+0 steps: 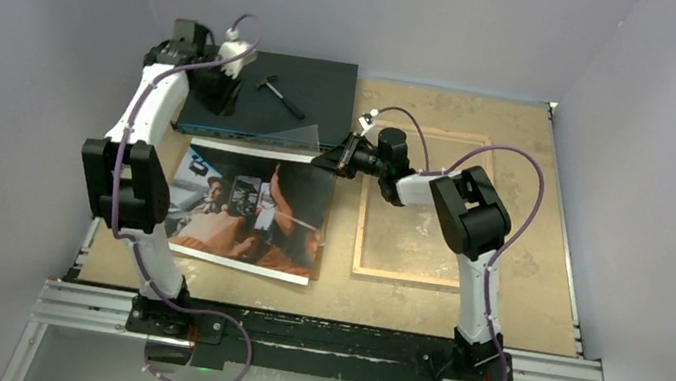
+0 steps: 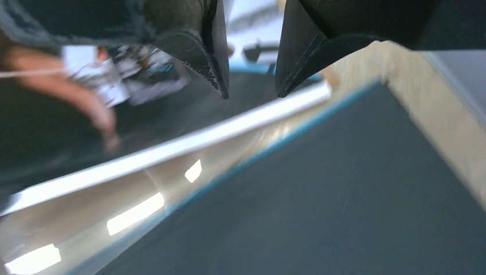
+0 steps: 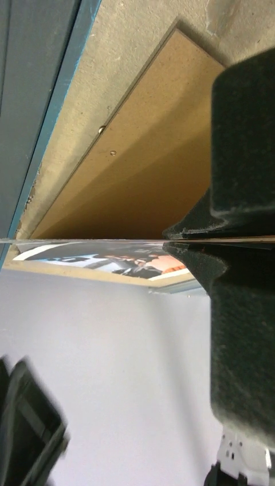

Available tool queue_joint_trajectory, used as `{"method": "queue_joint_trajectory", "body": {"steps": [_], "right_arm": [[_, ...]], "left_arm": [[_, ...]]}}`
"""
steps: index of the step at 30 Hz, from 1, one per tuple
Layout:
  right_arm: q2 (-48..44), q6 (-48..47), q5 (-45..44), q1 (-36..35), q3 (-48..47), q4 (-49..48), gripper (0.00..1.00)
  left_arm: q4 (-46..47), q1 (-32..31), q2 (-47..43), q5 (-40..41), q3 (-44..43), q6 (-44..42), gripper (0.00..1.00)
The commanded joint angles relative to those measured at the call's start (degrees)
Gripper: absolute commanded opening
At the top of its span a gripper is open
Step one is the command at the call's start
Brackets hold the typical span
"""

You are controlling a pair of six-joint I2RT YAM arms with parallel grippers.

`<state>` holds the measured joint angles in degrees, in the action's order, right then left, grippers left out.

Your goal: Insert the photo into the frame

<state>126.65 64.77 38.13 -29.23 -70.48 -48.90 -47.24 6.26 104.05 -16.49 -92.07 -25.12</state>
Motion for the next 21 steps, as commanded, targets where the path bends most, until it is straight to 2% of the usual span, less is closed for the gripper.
{"method": "queue_joint_trajectory", "body": {"steps": [1, 2, 3, 4, 7, 13, 21], "right_arm": [[-7.11, -8.83, -0.69, -0.32, 0.17, 1.39, 0.04], [-7.92, -10.25, -0.78, -0.31, 0.17, 1.79, 0.04], [-8.55, -11.41, -0.83, -0.3, 0.1, 2.14, 0.04], [-9.13, -12.5, -0.67, -0.33, -0.04, 2.22, 0.04], [-10.49, -14.41, 0.32, -0.31, -0.25, 1.45, 0.03], [-11.18, -17.01, 2.6, -0.3, -1.55, 1.12, 0.02], [-11.0, -17.48, 6.49, -0.3, -3.11, -1.68, 0.01]], "left_arm": [[-10.75, -7.23, 7.33, -15.28, -16.79, -3.51, 0.38], [-13.99, -8.56, 9.84, -17.46, -21.19, -4.99, 0.42], [-16.85, -9.38, 12.49, -19.79, -24.84, -6.5, 0.63], [-19.2, -10.19, 14.65, -21.61, -28.03, -7.58, 0.74], [-23.81, -12.31, 18.6, -24.39, -33.34, -10.66, 0.86], [-27.59, -13.32, 19.23, -27.85, -34.75, -18.48, 0.87], [-34.74, -13.34, 20.7, -30.02, -37.96, -26.62, 0.82]]}}
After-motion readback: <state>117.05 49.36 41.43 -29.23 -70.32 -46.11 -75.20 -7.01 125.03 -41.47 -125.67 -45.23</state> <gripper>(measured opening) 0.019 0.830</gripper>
